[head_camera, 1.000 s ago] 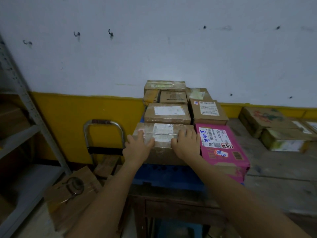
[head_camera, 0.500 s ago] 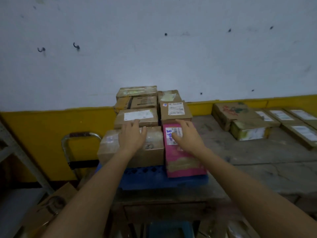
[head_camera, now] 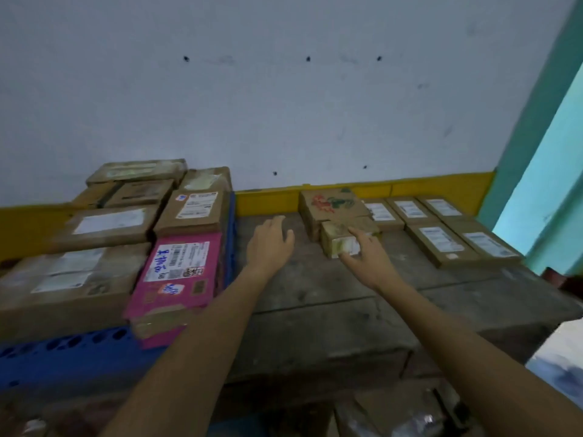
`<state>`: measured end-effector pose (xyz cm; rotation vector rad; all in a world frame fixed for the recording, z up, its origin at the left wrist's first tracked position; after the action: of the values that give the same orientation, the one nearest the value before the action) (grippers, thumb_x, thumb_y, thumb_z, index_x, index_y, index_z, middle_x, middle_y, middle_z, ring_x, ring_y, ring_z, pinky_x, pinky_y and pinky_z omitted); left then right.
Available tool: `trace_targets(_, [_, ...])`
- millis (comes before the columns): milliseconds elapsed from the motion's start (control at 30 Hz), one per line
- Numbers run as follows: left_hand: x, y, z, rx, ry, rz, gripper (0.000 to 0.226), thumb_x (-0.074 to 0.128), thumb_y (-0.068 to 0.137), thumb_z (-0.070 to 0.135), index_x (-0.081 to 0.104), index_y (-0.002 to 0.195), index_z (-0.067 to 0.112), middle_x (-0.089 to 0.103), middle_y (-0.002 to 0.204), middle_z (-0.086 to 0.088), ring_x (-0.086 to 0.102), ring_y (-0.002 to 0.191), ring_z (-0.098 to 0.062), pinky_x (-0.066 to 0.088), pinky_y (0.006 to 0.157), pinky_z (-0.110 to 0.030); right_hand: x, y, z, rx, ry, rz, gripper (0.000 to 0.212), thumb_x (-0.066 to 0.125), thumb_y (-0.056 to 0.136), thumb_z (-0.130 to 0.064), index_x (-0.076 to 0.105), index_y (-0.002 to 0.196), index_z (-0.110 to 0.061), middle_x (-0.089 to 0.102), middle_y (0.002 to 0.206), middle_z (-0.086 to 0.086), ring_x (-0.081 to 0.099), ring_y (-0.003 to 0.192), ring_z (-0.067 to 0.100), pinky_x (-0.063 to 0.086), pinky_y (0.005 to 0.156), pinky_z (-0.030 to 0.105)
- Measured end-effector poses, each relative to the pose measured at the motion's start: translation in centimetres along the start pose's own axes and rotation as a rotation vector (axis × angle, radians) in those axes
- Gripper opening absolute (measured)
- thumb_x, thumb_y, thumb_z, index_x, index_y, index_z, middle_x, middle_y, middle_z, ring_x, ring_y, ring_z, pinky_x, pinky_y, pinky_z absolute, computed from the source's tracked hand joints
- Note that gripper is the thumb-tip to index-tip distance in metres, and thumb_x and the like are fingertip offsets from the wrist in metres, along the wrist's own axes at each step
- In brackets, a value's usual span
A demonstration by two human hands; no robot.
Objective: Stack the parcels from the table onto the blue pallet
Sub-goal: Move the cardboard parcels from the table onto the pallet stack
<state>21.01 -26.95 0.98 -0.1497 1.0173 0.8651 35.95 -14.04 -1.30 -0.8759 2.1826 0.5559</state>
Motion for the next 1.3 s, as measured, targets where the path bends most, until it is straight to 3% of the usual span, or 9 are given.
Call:
trace_targets(167, [8.0, 2.1, 5.6, 0.031, 0.029, -0.115, 0.036, 0.042, 0.097, 0.028, 0.047, 0.128, 0.011, 0.05, 0.13, -0.01, 0.046, 0.119, -0.026, 0.041, 0.094, -0.037, -3.9, -0.1, 8.1, 0.115, 0.006, 0.043, 0.062, 0.053, 0.092, -0.034, 0.025, 0.146, -0.02, 0.037, 0.139, 0.016, 0.05, 0.113, 0.028, 0.037, 0.086, 0.027])
trace_targets(267, [12.4, 3.8, 8.6, 0.065, 0.043, -0.191, 0.032, 0.04, 0.097, 0.026, 0.053, 0.119, 0.007, 0.053, 0.123, -0.012, 0.049, 0.112, -0.027, 0.043, 0.089, -0.037, -5.8, 0.0, 12.6, 0.187, 0.028, 0.068, 0.062, 0.053, 0.092, -0.032, 0.025, 0.146, -0.02, 0.035, 0.141, 0.016, 0.047, 0.119, 0.029, 0.037, 0.094, 0.03])
trace_targets(367, [16.4, 5.9, 11.7, 0.137, 0.001, -0.228, 0.036, 0.041, 0.097, 0.024, 0.053, 0.124, 0.005, 0.054, 0.126, -0.013, 0.049, 0.116, -0.027, 0.041, 0.093, -0.035, -7.9, 1.0, 16.6, 0.246, 0.03, 0.11, 0.062, 0.055, 0.091, -0.029, 0.027, 0.145, -0.016, 0.034, 0.145, 0.016, 0.039, 0.129, 0.03, 0.035, 0.102, 0.036])
trace_targets(600, [25.7, 12.0, 17.7, 0.229, -0.09, -0.355, 0.04, 0.04, 0.098, 0.026, 0.045, 0.133, 0.008, 0.047, 0.135, -0.011, 0.043, 0.124, -0.026, 0.038, 0.099, -0.035, -12.5, 5.0, 25.2, 0.367, 0.051, 0.22, 0.057, 0.056, 0.09, -0.023, 0.034, 0.142, -0.012, 0.042, 0.142, 0.017, 0.039, 0.13, 0.033, 0.036, 0.106, 0.041])
trace_targets(833, [34.2, 15.6, 22.7, 0.31, -0.085, -0.428, 0.026, 0.044, 0.095, 0.024, 0.059, 0.111, 0.011, 0.056, 0.114, -0.008, 0.053, 0.104, -0.023, 0.047, 0.086, -0.035, -15.6, 7.2, 34.6, 0.523, 0.027, 0.25, 0.056, 0.056, 0.091, -0.016, 0.034, 0.141, -0.007, 0.041, 0.143, 0.019, 0.036, 0.133, 0.035, 0.03, 0.107, 0.041])
trace_targets(933, [37.7, 17.2, 24.3, 0.335, -0.052, -0.491, 0.031, 0.043, 0.096, 0.023, 0.056, 0.119, 0.008, 0.056, 0.121, -0.009, 0.053, 0.109, -0.026, 0.048, 0.088, -0.038, -16.9, 8.4, 38.6, 0.583, 0.062, 0.265, 0.054, 0.056, 0.09, -0.014, 0.036, 0.139, -0.005, 0.043, 0.14, 0.022, 0.039, 0.13, 0.036, 0.034, 0.106, 0.043])
trace_targets(1033, [41.1, 19.0, 25.7, 0.326, -0.017, -0.525, 0.04, 0.04, 0.097, 0.025, 0.048, 0.133, 0.009, 0.048, 0.137, -0.011, 0.045, 0.124, -0.025, 0.041, 0.099, -0.035, -18.1, 10.4, 42.5, 0.605, 0.061, 0.243, 0.055, 0.055, 0.09, -0.018, 0.035, 0.14, -0.008, 0.044, 0.139, 0.02, 0.043, 0.127, 0.035, 0.038, 0.104, 0.047])
trace_targets(1133, [44.1, 20.7, 27.3, 0.33, 0.01, -0.546, 0.04, 0.04, 0.097, 0.023, 0.045, 0.134, 0.008, 0.043, 0.141, -0.011, 0.04, 0.129, -0.025, 0.036, 0.104, -0.034, -19.1, 12.8, 46.2, 0.634, 0.031, 0.209, 0.053, 0.051, 0.092, -0.025, 0.034, 0.14, -0.011, 0.046, 0.136, 0.019, 0.049, 0.12, 0.037, 0.042, 0.1, 0.047])
trace_targets(1300, [49.2, 23.8, 29.4, 0.252, 0.041, -0.589, 0.039, 0.038, 0.098, 0.024, 0.043, 0.134, 0.011, 0.04, 0.141, -0.011, 0.04, 0.126, -0.027, 0.037, 0.102, -0.038, -20.5, 15.8, 50.8, 0.657, -0.015, 0.261, 0.052, 0.049, 0.093, -0.032, 0.034, 0.141, -0.017, 0.029, 0.146, 0.019, 0.033, 0.131, 0.036, 0.035, 0.102, 0.046])
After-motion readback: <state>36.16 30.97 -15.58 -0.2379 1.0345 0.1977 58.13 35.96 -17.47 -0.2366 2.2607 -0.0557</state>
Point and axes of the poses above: each hand's wrist, its own y-axis towards the middle knuckle, its own x-axis out of the palm, z = x × y, the point moved 6 cm from there along y, towards the middle knuckle
